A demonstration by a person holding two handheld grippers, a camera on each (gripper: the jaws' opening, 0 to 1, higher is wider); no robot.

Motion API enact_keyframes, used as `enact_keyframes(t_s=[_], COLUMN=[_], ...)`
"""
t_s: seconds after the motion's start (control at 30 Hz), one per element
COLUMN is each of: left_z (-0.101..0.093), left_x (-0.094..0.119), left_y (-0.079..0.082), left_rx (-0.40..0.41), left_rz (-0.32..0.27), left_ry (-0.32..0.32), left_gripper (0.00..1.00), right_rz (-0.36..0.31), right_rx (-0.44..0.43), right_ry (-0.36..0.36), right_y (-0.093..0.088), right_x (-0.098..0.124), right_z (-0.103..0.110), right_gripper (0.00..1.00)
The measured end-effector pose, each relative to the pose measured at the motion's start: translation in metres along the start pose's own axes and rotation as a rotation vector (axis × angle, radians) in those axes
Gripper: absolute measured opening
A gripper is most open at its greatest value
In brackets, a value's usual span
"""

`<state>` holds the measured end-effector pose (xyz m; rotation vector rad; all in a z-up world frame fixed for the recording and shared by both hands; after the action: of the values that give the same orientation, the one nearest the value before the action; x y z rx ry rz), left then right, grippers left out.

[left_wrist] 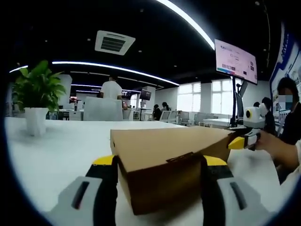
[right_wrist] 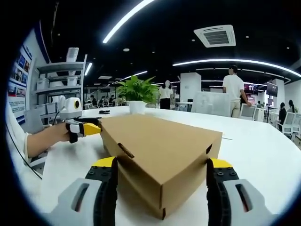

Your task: Operate the shoe box by opening the lid, removing the specified soft item, and placing it in the target area until the item is outside and the box remains undamaged.

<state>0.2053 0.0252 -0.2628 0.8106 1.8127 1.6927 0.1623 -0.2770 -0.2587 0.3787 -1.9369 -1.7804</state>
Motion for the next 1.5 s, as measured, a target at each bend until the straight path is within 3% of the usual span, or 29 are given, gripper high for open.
enact_keyframes(t_s=[0.2,0.7,0.87,0.93,1.5], left_z=[-0.004,-0.01,-0.012,-0.014,-0.019], left_x=[0.006,0.014,0.019,0.02,0.032], left_y=[0.001,0.001,-0.001,-0.001,-0.002], left_rx=[0.002,0.003,0.018,0.015,-0.005], left_rz=[0.011,0.018,-0.009,-0.013,-0.02], left_ry=[0.005,0.029,0.035,0.037,0.047], left_gripper=[0.73,0.73,0.73,0.73,0.72], right_rz=[0.021,-0.005,0.002,0.041,0.012], right_rx=[0.003,0.003,0.005,-0.021,-0.003], right_ry=[0.002,0.022,0.027,0.056,0.05], right_y=[0.002,0.004,0.005,-0.003,-0.002], right_x=[0.002,0.0,0.0,0.007,0.009], right_z=[0.005,0.005,0.007,0.015,0.019], right_gripper=[0.79,0.79,0.79,0.79,0.8])
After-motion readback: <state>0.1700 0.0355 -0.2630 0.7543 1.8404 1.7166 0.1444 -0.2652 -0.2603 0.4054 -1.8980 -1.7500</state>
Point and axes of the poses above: the point that each gripper's makers call its tool centre point, and the gripper's own axes: x roughly backward along the fingers, z roughly to its left, y roughly out of its top, the point moved 8 cm from there along x, roughly backward along the fingers, and after that the axes turned 4 degrees about -y, right-handed, at the moved point
